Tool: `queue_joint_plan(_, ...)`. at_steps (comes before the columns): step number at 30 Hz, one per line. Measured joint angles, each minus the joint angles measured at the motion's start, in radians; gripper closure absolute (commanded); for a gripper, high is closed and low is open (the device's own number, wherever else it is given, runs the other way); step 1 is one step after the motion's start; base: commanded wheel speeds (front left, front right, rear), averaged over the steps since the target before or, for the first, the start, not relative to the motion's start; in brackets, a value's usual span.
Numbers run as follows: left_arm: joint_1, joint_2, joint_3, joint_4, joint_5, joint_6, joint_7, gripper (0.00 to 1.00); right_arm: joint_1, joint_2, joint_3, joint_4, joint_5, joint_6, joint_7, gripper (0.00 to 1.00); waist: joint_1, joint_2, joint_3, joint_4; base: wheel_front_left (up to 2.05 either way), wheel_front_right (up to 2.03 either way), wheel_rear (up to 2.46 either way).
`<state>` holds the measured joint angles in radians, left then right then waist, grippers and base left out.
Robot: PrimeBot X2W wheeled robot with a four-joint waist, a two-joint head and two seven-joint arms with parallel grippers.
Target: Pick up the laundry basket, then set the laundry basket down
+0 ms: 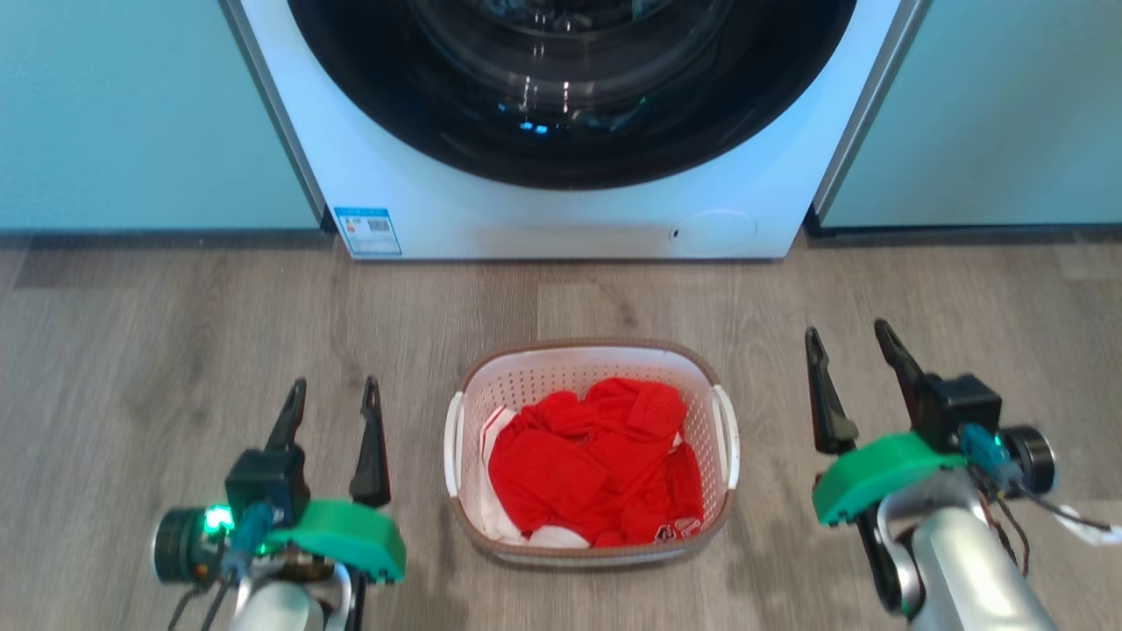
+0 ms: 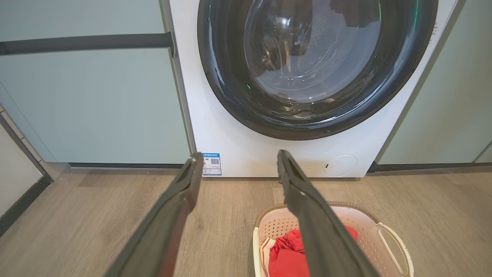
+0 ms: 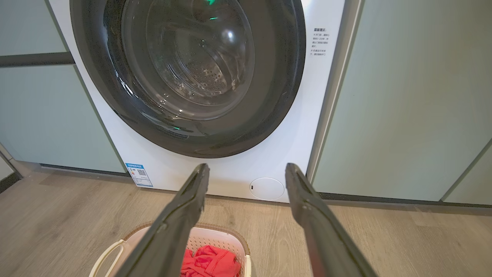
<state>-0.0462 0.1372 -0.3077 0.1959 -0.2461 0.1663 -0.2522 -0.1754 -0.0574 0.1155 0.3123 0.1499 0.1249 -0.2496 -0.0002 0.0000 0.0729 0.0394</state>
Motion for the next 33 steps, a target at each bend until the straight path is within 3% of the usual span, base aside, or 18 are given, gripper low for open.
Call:
queue_joint_plan(12,0.132,0.006,0.028,-0.076,0.017,0.011,0.000,0.00,0.173,0.010,-0.053,-0.138,-0.018,0.000,0.000,0.00,0.0000,0.0000,-0.063,-0.010,0.00,0.00,0.00)
queue_joint_plan(32,0.165,0.014,0.031,-0.109,0.017,0.019,0.000,0.00,0.205,0.014,-0.107,-0.154,-0.018,0.000,0.000,0.00,0.0001,0.0000,-0.083,-0.005,0.00,0.00,0.00)
queue_joint_plan(33,0.165,0.014,0.031,-0.109,0.017,0.019,0.000,1.00,0.205,0.014,-0.109,-0.153,-0.018,0.000,0.000,1.00,0.0001,0.0000,-0.083,-0.005,0.00,0.00,0.00)
